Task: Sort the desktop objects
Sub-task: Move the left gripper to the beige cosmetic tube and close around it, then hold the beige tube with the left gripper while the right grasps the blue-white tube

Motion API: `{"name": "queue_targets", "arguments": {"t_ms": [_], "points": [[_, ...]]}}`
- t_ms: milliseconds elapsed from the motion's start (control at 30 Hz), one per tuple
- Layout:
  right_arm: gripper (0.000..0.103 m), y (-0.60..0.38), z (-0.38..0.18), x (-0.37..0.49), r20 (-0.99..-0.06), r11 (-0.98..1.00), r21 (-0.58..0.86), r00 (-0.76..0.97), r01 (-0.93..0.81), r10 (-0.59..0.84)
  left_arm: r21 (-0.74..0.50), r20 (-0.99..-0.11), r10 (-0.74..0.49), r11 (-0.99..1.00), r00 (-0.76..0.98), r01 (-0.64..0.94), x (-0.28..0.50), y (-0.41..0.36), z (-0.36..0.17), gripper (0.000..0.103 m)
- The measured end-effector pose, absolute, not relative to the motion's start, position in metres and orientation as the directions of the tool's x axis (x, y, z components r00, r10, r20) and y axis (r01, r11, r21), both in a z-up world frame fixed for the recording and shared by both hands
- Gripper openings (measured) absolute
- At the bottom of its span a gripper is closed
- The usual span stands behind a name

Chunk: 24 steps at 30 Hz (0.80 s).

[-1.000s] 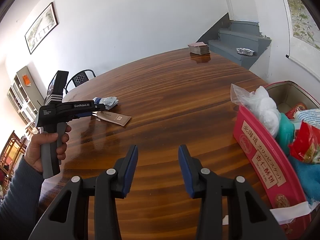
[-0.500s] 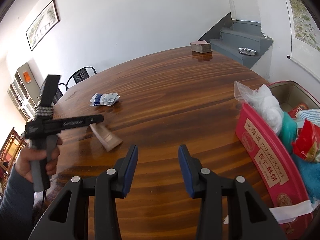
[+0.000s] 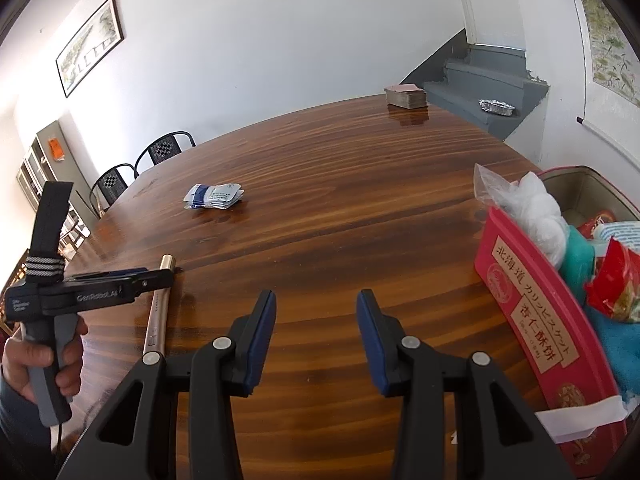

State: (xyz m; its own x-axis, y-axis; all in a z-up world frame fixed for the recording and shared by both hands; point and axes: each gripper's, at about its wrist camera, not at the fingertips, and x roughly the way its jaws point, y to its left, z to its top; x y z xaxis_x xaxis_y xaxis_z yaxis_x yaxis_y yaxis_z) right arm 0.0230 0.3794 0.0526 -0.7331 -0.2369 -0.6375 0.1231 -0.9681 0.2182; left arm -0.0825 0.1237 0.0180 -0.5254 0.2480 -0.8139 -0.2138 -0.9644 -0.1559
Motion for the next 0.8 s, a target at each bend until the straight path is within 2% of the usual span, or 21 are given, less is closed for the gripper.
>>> {"name": "queue_targets", "arguments": {"t_ms": [167, 267, 300, 467, 667, 800], "points": [[0.046, 0.376, 0.052, 0.026, -0.639, -0.971, 0.202, -0.734, 0.130, -0.231, -0.090, -0.813, 0.182, -0.978, -0.554, -0.189, -0.084, 0.135, 0.012, 0.058], [0.046, 0.375, 0.051, 0.027, -0.641, -0.973, 0.189, -0.735, 0.130, -0.223, 0.000, -0.806, 0.125, -0.977, -0.579, -0.212, -0.080, 0.144, 0.010, 0.030], [0.046, 0.375, 0.051, 0.026, -0.642, -0.974, 0.188, -0.734, 0.128, -0.221, 0.006, -0.804, 0.122, -0.977, -0.581, -0.214, -0.080, 0.144, 0.011, 0.026], [0.046, 0.368, 0.045, 0.018, -0.668, -0.971, 0.189, -0.706, 0.144, -0.235, -0.017, -0.803, 0.130, -0.980, -0.581, -0.196, -0.080, 0.127, 0.013, 0.021], [0.046, 0.342, 0.042, -0.003, -0.725, -0.954, 0.192, -0.622, 0.232, -0.297, -0.035, -0.791, 0.121, -0.988, -0.599, -0.153, -0.078, 0.094, 0.018, 0.021], [0.046, 0.316, 0.055, -0.027, -0.716, -0.941, 0.143, -0.624, 0.307, -0.312, -0.053, -0.780, 0.120, -0.991, -0.614, -0.127, -0.075, 0.074, 0.024, 0.021]]}}
